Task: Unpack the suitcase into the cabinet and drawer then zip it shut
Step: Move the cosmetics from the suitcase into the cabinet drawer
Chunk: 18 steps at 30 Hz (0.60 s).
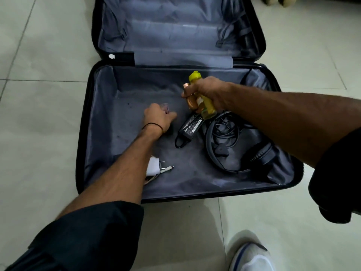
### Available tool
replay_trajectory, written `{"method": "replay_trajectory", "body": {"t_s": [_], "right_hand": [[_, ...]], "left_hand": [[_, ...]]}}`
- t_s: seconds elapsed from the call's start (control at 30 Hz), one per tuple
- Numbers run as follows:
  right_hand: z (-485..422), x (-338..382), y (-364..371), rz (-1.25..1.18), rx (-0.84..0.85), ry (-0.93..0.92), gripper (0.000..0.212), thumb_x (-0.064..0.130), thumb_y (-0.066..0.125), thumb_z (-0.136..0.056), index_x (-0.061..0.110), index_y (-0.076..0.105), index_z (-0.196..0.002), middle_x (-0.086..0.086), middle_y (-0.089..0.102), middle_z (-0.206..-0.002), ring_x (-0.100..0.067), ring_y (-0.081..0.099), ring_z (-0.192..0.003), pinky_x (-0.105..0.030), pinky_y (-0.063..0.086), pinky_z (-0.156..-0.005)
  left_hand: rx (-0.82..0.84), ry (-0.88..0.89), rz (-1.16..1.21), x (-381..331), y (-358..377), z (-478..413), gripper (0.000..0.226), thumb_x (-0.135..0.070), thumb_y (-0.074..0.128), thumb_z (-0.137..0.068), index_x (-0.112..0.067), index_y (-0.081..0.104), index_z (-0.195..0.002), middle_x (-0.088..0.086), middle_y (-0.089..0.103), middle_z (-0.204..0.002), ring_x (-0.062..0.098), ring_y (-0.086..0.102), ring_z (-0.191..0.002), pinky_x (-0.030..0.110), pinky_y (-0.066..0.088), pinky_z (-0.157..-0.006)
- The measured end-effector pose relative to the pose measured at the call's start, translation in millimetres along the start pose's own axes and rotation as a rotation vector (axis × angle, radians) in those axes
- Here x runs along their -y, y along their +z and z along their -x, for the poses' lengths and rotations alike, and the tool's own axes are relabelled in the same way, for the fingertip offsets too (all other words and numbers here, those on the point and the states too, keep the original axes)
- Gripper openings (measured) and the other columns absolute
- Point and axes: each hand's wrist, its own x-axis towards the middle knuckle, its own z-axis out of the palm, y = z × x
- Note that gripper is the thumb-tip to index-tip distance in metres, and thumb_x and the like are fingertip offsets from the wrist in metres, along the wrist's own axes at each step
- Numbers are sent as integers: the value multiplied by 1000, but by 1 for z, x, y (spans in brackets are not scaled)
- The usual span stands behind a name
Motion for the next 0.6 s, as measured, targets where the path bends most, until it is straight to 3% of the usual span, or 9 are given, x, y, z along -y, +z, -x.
{"method": "replay_trajectory", "body": {"t_s": [0.03,0.1,0.17,0.27,0.4,0.5,0.6], "right_hand": [[0,-1,0,7,13,2,24,9,73,-83,6,53,-69,-13,58,-56,-23,54,-43,-24,46,-41],[-2,-1,-2,6,24,7,21,10,74,-81,6,54,-77,-13,60,-59,-23,56,-42,-24,45,-41],[-4,0,-2,1,30,12,22,11,75,-81,6,54,-83,-12,60,-63,-21,57,-41,-26,46,-42],[-10,4,3,17,49,4,22,12,75,-81,6,55,-88,-12,62,-67,-20,60,-43,-28,51,-48],[-16,10,8,25,154,36,29,14,65,-90,7,51,-65,-9,58,-56,-18,55,-41,-22,46,-45],[-23,17,15,32,224,46,30,16,62,-92,9,51,-64,-7,58,-54,-18,56,-44,-22,49,-46],[-34,27,24,58,257,14,23,16,63,-91,10,53,-71,-7,60,-56,-18,60,-49,-24,52,-50]], "left_hand": [[8,-51,232,4,-2,1,23,-30,71,-67,-9,63,-73,16,58,-72,27,58,-63,34,44,-60],[27,-184,677,14,-5,-1,21,-18,69,-76,-16,51,-66,7,48,-61,18,47,-45,26,40,-48],[77,-275,1002,20,-14,-2,22,-8,63,-87,-15,51,-70,4,49,-62,12,49,-44,19,38,-41],[236,-307,1399,25,-25,-2,24,-10,54,-94,-13,57,-70,1,56,-64,10,54,-59,17,40,-42],[358,-277,1627,25,-28,1,43,-14,43,-99,-10,62,-60,3,65,-63,12,56,-78,14,44,-46],[389,-261,1712,25,-26,-1,33,-16,41,-99,-9,59,-72,4,67,-68,12,66,-70,13,43,-46],[377,-281,1683,29,-24,-13,26,-20,41,-97,-12,61,-82,-3,61,-67,6,60,-57,15,40,-46]]}}
